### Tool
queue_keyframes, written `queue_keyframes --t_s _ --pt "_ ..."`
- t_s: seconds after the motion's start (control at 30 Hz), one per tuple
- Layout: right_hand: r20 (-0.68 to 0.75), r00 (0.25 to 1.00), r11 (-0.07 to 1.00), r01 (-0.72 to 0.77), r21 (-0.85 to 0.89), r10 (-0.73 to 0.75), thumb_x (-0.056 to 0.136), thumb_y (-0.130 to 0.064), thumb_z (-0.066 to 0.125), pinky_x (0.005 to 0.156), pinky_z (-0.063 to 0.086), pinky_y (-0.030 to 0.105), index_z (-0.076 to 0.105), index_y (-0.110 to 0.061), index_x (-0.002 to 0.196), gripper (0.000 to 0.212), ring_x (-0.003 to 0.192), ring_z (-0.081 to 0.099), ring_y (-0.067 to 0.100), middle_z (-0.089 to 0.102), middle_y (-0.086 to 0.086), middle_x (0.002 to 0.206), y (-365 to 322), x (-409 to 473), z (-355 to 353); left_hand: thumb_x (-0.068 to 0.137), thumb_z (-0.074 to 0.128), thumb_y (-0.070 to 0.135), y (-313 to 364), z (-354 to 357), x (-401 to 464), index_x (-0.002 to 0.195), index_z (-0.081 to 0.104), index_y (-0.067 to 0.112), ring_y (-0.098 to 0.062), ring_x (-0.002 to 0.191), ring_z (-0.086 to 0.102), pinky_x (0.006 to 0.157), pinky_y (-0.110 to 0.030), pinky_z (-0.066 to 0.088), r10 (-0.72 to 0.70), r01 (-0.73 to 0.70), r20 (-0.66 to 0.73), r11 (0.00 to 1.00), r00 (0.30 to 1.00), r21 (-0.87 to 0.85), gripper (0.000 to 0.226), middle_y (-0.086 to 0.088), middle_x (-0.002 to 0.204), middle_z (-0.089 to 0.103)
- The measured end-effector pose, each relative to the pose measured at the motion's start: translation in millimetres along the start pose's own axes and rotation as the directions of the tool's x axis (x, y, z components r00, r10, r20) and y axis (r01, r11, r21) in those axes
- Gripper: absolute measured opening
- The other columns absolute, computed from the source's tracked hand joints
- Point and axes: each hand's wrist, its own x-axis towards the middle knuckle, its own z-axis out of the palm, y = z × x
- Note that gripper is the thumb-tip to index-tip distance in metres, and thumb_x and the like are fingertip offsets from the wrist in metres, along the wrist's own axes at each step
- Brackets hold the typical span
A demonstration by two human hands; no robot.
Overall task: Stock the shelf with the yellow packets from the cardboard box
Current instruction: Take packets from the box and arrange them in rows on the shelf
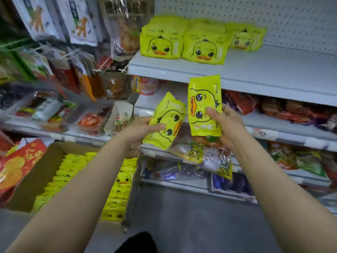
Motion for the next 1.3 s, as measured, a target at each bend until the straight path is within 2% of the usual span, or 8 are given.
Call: queue_keyframes --t_s 0.13,0.27,0.37,0.5,0.57,0.67,0.9,1.3 --pt "-0.076 0.988 0.990 0.138 0.014 -0.136 0.081 -0.004 0.074 0.080 0.059 0.049 0.066 -0.010 0.104 0.025 0.085 0.073 0.026 0.075 0.011 0.100 -52.8 12.9 -49.6 0.063 0.085 0.036 60.8 44.0 22.1 0.100 0.070 0.018 -0.033 0.089 0.070 0.079 -0.046 0.053 0.148 -0.140 -0.032 0.974 0.988 0.180 0.044 -0.010 0.098 0.074" --pt "-0.117 0.971 0.976 0.215 0.038 -0.209 0.082 -0.007 0.075 0.062 0.060 0.042 0.060 -0.006 0.120 0.041 0.084 0.073 0.028 0.074 0.012 0.104 -94.8 34.5 -89.1 0.079 0.079 0.016 115.6 80.2 54.6 0.094 0.067 0.012 -0.020 0.082 0.068 0.077 -0.036 0.051 0.257 -0.253 0.024 0.922 0.966 0.293 0.020 -0.004 0.093 0.072" --pt "-0.151 0.946 0.956 0.293 0.022 -0.286 0.082 -0.006 0.074 0.070 0.060 0.048 0.063 -0.011 0.111 0.032 0.088 0.073 0.029 0.076 0.009 0.100 -120.9 62.1 -118.9 0.077 0.080 0.015 152.9 106.8 96.6 0.095 0.069 0.010 -0.022 0.081 0.069 0.074 -0.034 0.053 0.308 -0.314 0.078 0.871 0.948 0.377 0.021 -0.008 0.093 0.072" --pt "-0.200 0.914 0.934 0.356 -0.021 -0.353 0.081 -0.005 0.076 0.082 0.056 0.059 0.065 -0.014 0.104 0.028 0.097 0.071 0.034 0.076 0.006 0.100 -154.2 106.0 -151.5 0.070 0.086 0.022 199.3 140.0 168.3 0.088 0.069 0.015 -0.028 0.097 0.068 0.083 -0.042 0.054 0.382 -0.391 0.122 0.784 0.916 0.482 0.025 -0.008 0.100 0.071" --pt "-0.220 0.906 0.932 0.362 -0.037 -0.361 0.081 -0.004 0.076 0.082 0.056 0.060 0.065 -0.011 0.108 0.030 0.098 0.071 0.035 0.075 0.008 0.104 -170.6 127.5 -165.0 0.070 0.086 0.026 221.2 155.2 201.8 0.093 0.067 0.014 -0.026 0.109 0.062 0.079 -0.034 0.050 0.385 -0.405 0.154 0.747 0.910 0.528 0.032 -0.006 0.112 0.068" --pt "-0.238 0.886 0.917 0.390 -0.077 -0.397 0.080 -0.006 0.077 0.082 0.056 0.060 0.063 -0.010 0.110 0.033 0.098 0.071 0.035 0.074 0.010 0.106 -192.3 161.2 -184.3 0.070 0.086 0.033 252.1 175.9 248.0 0.109 0.064 0.020 -0.019 0.122 0.052 0.082 -0.029 0.044 0.382 -0.415 0.197 0.658 0.903 0.628 0.047 0.002 0.132 0.056" --pt "-0.246 0.872 0.906 0.410 -0.102 -0.423 0.079 -0.006 0.078 0.080 0.059 0.051 0.065 -0.011 0.107 0.032 0.091 0.072 0.029 0.075 0.007 0.100 -211.1 222.2 -224.7 0.074 0.082 0.036 294.0 201.1 338.6 0.115 0.060 0.020 -0.018 0.120 0.051 0.084 -0.023 0.037 0.422 -0.389 0.195 0.441 0.885 0.809 0.049 -0.002 0.130 0.054" --pt "-0.138 0.890 0.895 0.410 -0.176 -0.435 0.078 -0.007 0.079 0.066 0.058 0.034 0.068 -0.016 0.098 0.024 0.077 0.073 0.021 0.077 0.002 0.091 -252.9 293.1 -274.8 0.075 0.081 0.029 336.2 190.3 414.4 0.119 0.062 0.020 -0.020 0.105 0.054 0.078 -0.024 0.035 0.437 -0.231 0.107 0.240 0.893 0.943 0.050 0.000 0.112 0.056"
